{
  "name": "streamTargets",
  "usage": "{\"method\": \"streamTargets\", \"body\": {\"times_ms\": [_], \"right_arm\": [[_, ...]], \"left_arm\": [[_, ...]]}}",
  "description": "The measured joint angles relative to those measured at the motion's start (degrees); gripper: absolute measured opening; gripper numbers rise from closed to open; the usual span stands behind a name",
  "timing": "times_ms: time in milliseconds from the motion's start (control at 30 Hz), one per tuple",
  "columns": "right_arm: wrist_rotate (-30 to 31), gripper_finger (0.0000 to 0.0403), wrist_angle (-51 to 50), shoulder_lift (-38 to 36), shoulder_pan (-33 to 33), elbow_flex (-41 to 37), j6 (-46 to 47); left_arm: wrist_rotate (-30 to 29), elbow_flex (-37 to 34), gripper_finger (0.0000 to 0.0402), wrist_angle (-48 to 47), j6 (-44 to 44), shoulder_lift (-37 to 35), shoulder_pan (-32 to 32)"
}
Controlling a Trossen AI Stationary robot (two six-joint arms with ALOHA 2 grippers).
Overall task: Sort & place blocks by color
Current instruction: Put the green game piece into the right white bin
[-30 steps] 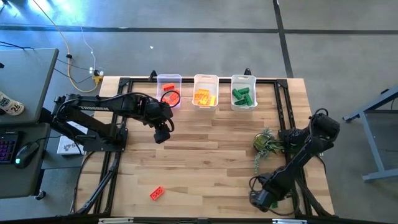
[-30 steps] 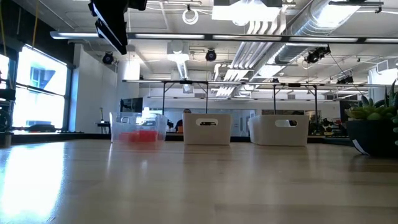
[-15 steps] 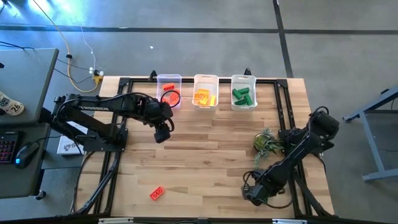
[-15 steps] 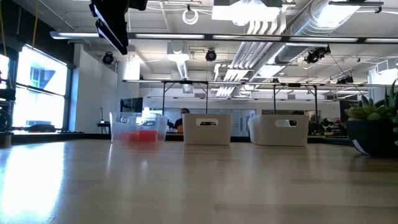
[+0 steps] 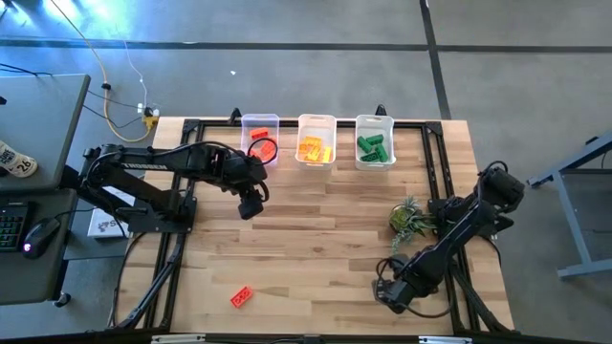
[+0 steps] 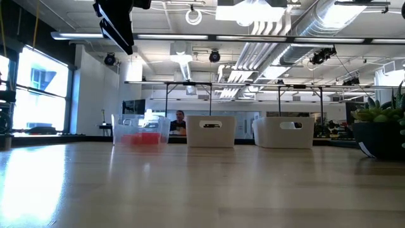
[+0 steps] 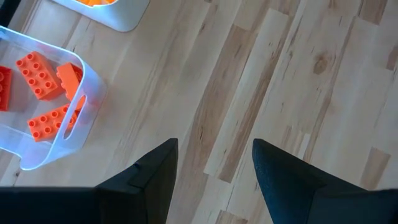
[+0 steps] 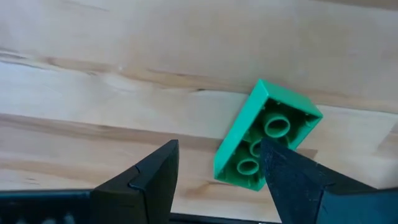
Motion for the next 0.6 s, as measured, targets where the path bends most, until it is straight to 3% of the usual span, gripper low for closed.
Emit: {"method": "streamTargets", "body": {"times_ms": [600], "right_arm": [[2.8, 0.0213, -0.3, -2.0, 0.0, 0.1, 0.2]], "left_arm": [[0.0, 0.0, 0.0195, 1.7, -0.1, 0.0, 0.0]]}}
